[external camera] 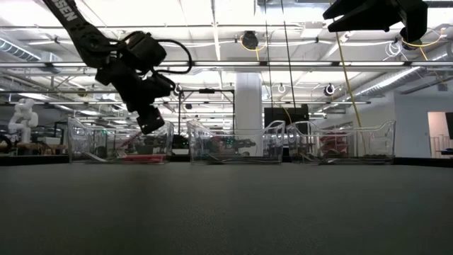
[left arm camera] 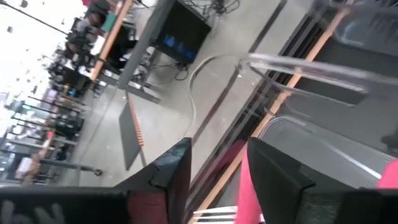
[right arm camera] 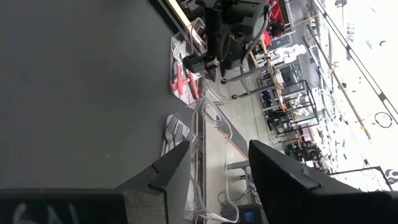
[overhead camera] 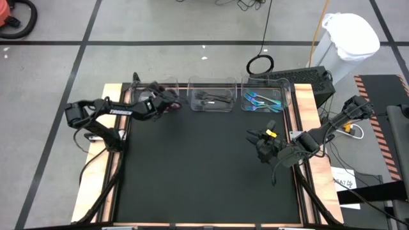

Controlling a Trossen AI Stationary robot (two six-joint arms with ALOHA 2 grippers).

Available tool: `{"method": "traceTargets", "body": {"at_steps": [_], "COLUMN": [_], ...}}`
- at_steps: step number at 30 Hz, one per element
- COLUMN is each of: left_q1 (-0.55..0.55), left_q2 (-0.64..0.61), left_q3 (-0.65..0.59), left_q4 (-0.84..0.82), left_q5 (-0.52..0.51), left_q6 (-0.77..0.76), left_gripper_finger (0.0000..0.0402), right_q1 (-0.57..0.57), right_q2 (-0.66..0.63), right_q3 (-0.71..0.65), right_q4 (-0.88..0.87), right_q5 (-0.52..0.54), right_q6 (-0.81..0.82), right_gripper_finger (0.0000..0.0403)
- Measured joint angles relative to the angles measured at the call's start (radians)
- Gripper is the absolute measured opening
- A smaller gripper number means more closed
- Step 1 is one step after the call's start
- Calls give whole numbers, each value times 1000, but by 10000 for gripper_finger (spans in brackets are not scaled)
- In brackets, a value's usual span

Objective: Sort silverware by color (type)
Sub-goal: Put the pink fork into the transparent bin, then return to Home Position

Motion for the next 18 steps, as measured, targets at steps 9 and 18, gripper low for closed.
{"method": "traceTargets", "body": {"at_steps": [9, 18], "left_q1": [-111, -281], "left_q2": [-15, -115], "left_q3": [1, 45], "left_q4": [6, 9], "left_q5": [-116, -114], "left_q6": [0, -176], "left_gripper_finger": [190, 211], "right_q1": [0, 0], "right_q2": [0, 0], "right_q3": [0, 0], "right_q4": [0, 5], "right_q5": [0, -4], "right_q6": [0, 40], "right_gripper_finger": [160, 160]}}
